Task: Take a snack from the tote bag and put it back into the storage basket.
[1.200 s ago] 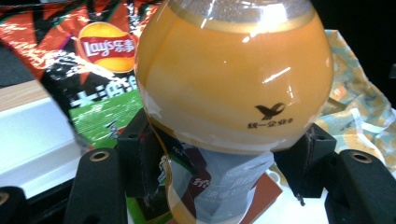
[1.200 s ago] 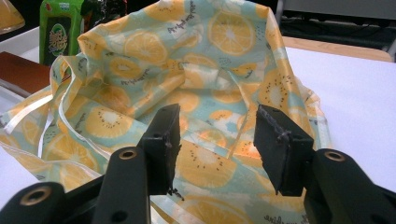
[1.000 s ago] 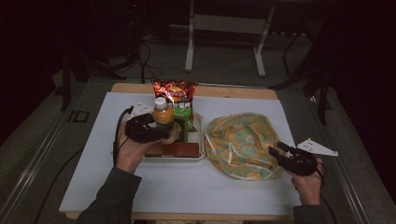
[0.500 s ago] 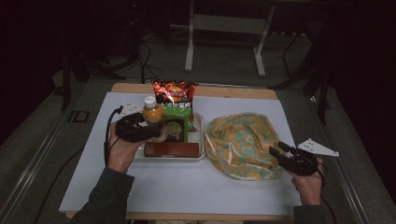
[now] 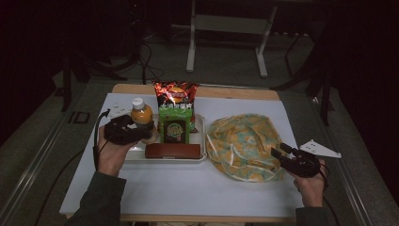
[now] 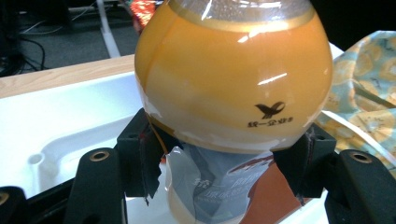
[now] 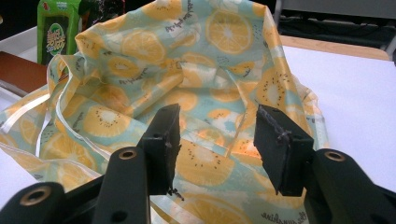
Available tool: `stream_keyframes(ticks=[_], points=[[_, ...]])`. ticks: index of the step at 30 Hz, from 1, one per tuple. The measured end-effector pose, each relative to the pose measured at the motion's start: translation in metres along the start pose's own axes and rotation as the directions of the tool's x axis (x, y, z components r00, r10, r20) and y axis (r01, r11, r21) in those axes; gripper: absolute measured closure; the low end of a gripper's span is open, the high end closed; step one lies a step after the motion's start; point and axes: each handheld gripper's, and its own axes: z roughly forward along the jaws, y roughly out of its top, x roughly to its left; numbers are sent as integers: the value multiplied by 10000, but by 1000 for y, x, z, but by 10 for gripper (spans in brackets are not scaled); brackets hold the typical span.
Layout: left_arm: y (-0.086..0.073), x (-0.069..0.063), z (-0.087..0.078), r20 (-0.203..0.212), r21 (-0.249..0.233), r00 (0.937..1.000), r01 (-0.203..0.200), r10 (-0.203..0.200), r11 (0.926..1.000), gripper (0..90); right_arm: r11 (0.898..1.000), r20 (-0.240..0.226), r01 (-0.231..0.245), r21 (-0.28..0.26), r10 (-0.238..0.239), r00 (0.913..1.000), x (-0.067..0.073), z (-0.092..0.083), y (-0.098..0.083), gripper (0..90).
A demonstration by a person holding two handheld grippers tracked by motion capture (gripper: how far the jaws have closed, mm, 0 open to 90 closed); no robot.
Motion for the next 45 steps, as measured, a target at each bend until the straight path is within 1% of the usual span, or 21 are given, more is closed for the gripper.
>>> stream_keyframes(ticks=[4, 7, 15, 19, 24, 28, 33, 39, 45], points=[[-4, 6, -2, -185, -26, 9997, 133, -134, 9999, 375, 10000, 0, 19, -9, -19, 10000, 0, 0, 0, 504], [-6, 7, -3, -248, -26, 9996, 145, -145, 9999, 375, 10000, -4, 11, -8, -11, 10000, 0, 0, 0, 504], [-14, 12, -4, -604, -22, 9978, 264, -265, 9996, 375, 10000, 4, 17, -10, -17, 10000, 0, 0, 0, 505], [-18, 15, -4, -650, -18, 9971, 387, -387, 9992, 375, 10000, 5, 26, 0, -26, 10000, 0, 1, 0, 505], [-23, 16, -3, -967, 58, 9946, 378, -371, 9993, 374, 10000, 7, 26, 3, -26, 10000, 0, 1, -1, 504], [-27, 18, -4, -1122, 68, 9928, 421, -411, 9991, 375, 10000, -12, 30, 10, -30, 10000, 0, 1, -1, 505], [-30, 21, -5, -1237, 66, 9912, 490, -478, 9988, 375, 10000, 7, 25, -3, -25, 10000, 0, 1, 0, 505], [-38, 24, -3, -1422, 121, 9879, 648, -624, 9978, 375, 10000, -16, 34, 21, -34, 10000, 0, 1, 0, 505], [-44, 25, 0, -1451, 235, 9873, 694, -653, 9973, 374, 10000, -11, 30, 24, -30, 10000, 0, 1, 0, 505]])
